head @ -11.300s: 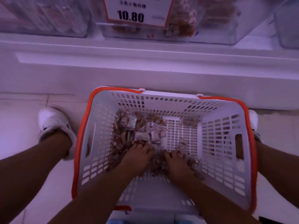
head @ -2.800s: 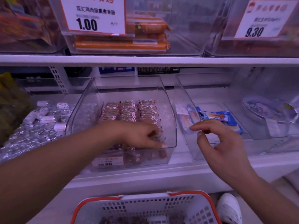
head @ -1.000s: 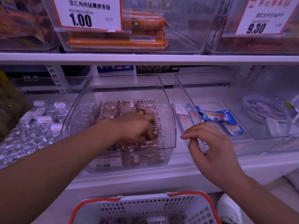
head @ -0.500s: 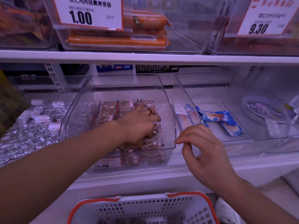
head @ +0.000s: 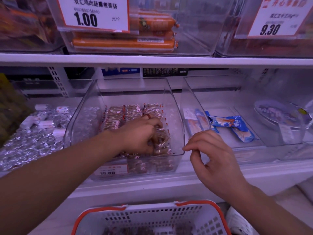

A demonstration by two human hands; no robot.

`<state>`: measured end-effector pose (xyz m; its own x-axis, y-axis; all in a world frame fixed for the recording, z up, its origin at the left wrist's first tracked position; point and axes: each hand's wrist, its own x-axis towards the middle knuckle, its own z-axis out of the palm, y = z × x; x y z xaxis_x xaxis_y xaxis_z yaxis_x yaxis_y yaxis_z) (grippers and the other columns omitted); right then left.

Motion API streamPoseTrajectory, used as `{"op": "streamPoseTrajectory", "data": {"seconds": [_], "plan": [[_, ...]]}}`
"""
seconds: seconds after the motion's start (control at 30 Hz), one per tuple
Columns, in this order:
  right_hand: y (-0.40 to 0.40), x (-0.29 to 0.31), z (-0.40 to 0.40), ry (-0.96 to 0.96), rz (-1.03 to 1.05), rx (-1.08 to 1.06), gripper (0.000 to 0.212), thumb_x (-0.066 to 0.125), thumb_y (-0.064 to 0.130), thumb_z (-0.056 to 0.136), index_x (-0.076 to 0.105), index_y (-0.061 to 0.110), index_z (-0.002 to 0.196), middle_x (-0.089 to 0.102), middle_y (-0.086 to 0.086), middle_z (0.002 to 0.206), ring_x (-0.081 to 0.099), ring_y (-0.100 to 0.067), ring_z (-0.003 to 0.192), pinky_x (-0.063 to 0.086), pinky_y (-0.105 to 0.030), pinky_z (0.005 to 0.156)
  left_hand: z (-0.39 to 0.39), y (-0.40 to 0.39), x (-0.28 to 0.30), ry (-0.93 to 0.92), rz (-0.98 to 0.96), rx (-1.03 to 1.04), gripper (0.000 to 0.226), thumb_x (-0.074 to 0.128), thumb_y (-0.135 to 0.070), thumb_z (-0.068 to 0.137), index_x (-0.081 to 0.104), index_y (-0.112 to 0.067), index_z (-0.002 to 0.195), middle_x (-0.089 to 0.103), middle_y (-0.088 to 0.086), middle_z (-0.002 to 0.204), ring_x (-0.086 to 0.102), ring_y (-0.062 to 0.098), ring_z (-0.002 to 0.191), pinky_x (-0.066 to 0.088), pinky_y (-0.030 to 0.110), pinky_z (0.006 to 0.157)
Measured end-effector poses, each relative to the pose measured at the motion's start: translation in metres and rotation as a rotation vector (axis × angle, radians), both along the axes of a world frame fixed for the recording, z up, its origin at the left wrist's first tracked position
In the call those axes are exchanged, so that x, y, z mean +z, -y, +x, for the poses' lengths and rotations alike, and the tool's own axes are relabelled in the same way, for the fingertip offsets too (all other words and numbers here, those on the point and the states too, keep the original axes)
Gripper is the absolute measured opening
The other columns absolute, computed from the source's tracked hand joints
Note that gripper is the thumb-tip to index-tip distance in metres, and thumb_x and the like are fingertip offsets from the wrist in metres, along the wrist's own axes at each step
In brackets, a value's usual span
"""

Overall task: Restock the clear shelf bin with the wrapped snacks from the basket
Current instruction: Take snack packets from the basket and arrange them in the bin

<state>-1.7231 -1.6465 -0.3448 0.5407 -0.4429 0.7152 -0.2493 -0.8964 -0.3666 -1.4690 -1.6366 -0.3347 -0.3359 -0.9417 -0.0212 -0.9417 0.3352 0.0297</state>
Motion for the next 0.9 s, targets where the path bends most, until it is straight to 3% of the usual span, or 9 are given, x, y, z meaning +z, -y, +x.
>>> {"op": "streamPoseTrajectory", "data": {"seconds": [0.13,0.23,0.4,0.53,0.67,0.77,0.9], "plan": [[0.000,0.001,-0.001,0.000,0.002,0.007,0.020,0.058,-0.007,0.079,0.072,0.006,0.082,0.068,-0.001,0.084,0.063,-0.024,0.085,0.049,-0.041,0.077,0.003,-0.003,-0.004,-0.252,0.037,0.096,0.015,0.074,-0.019,0.078,0.079,-0.025,0.091,0.055,-0.003,0.128,0.056,0.018,0.112,0.046,0.028,0.092],[-0.001,0.002,-0.001,-0.003,0.002,0.010,0.020,0.057,-0.007,0.080,0.072,0.005,0.082,0.068,-0.002,0.084,0.063,-0.024,0.085,0.048,-0.041,0.078,0.003,-0.005,-0.002,-0.377,0.052,0.153,0.019,0.077,-0.020,0.080,0.078,-0.025,0.098,0.058,-0.004,0.119,0.059,0.011,0.104,0.046,0.021,0.090],[-0.001,0.002,0.000,0.005,0.003,0.004,0.020,0.058,-0.008,0.079,0.072,0.005,0.081,0.068,-0.002,0.084,0.063,-0.024,0.085,0.049,-0.042,0.077,-0.001,-0.007,-0.001,-0.308,-0.011,0.167,0.036,0.075,-0.024,0.081,0.062,-0.027,0.114,0.054,-0.012,0.112,0.055,0.008,0.095,0.046,0.026,0.083],[-0.001,0.002,-0.001,0.002,0.006,0.007,0.019,0.057,-0.007,0.080,0.072,0.005,0.082,0.068,-0.002,0.084,0.063,-0.024,0.085,0.049,-0.041,0.078,-0.003,-0.008,0.004,-0.259,-0.048,0.084,0.027,0.065,-0.010,0.083,0.071,-0.029,0.102,0.059,-0.010,0.115,0.057,0.014,0.106,0.045,0.030,0.089],[-0.001,0.003,-0.002,0.002,0.010,0.015,0.020,0.052,0.001,0.084,0.072,0.006,0.082,0.068,-0.001,0.085,0.063,-0.023,0.086,0.049,-0.040,0.078,-0.011,-0.012,0.006,-0.210,0.008,0.070,0.017,0.066,-0.036,0.085,0.078,-0.030,0.095,0.061,-0.009,0.106,0.058,0.015,0.098,0.045,0.031,0.091],[-0.001,0.002,-0.001,0.010,0.013,0.014,0.021,0.052,0.002,0.084,0.072,0.006,0.082,0.068,-0.001,0.084,0.063,-0.023,0.086,0.049,-0.039,0.078,-0.010,-0.008,0.010,-0.100,0.087,0.066,0.033,0.069,-0.058,0.080,0.075,-0.033,0.101,0.057,-0.009,0.112,0.053,0.015,0.102,0.044,0.032,0.092],[-0.001,0.002,-0.001,0.017,0.005,0.012,0.021,0.051,0.003,0.085,0.072,0.006,0.081,0.068,-0.001,0.083,0.063,-0.023,0.085,0.049,-0.039,0.077,-0.008,-0.006,0.011,-0.149,0.037,0.041,0.027,0.072,-0.055,0.081,0.076,-0.037,0.101,0.058,-0.012,0.108,0.051,0.013,0.102,0.043,0.031,0.085]]}}
